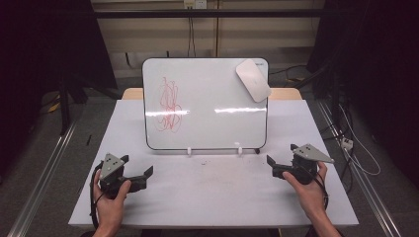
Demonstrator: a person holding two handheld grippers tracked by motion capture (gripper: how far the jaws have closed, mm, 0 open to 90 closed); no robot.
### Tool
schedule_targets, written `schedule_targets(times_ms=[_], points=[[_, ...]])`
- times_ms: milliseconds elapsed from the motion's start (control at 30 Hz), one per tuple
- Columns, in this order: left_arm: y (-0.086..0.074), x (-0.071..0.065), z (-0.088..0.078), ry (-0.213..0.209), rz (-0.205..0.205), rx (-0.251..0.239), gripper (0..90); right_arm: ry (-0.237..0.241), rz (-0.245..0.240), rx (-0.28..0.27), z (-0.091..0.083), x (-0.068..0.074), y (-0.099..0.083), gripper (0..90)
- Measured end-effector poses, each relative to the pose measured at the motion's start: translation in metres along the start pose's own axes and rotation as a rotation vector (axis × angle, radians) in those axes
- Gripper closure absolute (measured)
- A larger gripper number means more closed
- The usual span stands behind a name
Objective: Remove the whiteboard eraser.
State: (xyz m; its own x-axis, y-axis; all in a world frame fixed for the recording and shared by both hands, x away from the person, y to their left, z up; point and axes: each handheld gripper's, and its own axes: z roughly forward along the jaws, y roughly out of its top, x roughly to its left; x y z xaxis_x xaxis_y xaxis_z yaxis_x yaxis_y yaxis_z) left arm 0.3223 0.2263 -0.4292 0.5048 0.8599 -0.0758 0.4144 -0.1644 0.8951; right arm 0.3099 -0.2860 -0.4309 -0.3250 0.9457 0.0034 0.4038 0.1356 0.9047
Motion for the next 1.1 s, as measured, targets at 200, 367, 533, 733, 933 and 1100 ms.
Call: schedule_targets(times_ms=[200, 367, 533, 733, 933, 1100], points=[[0.002, -0.002, 0.003, -0.005, 0.015, 0.004, 5.0, 0.02, -0.017, 0.0, 0.003, 0.001, 0.006, 6.2], [0.002, -0.001, 0.005, -0.008, 0.016, 0.015, 5.0, 0.026, -0.031, -0.028, 0.007, 0.002, 0.022, 6.0], [0.001, -0.001, 0.004, -0.015, 0.02, 0.023, 5.0, 0.043, -0.046, -0.039, 0.013, 0.006, 0.035, 4.8], [0.0, 0.001, 0.003, -0.015, 0.017, 0.018, 5.0, 0.054, -0.063, -0.048, 0.023, 0.011, 0.052, 4.7], [0.0, 0.001, 0.002, -0.019, 0.017, 0.02, 5.0, 0.034, -0.088, -0.046, 0.03, 0.011, 0.07, 6.7], [0.0, 0.001, 0.002, -0.019, 0.014, 0.017, 5.0, -0.006, -0.113, -0.05, 0.035, 0.011, 0.085, 8.2]])
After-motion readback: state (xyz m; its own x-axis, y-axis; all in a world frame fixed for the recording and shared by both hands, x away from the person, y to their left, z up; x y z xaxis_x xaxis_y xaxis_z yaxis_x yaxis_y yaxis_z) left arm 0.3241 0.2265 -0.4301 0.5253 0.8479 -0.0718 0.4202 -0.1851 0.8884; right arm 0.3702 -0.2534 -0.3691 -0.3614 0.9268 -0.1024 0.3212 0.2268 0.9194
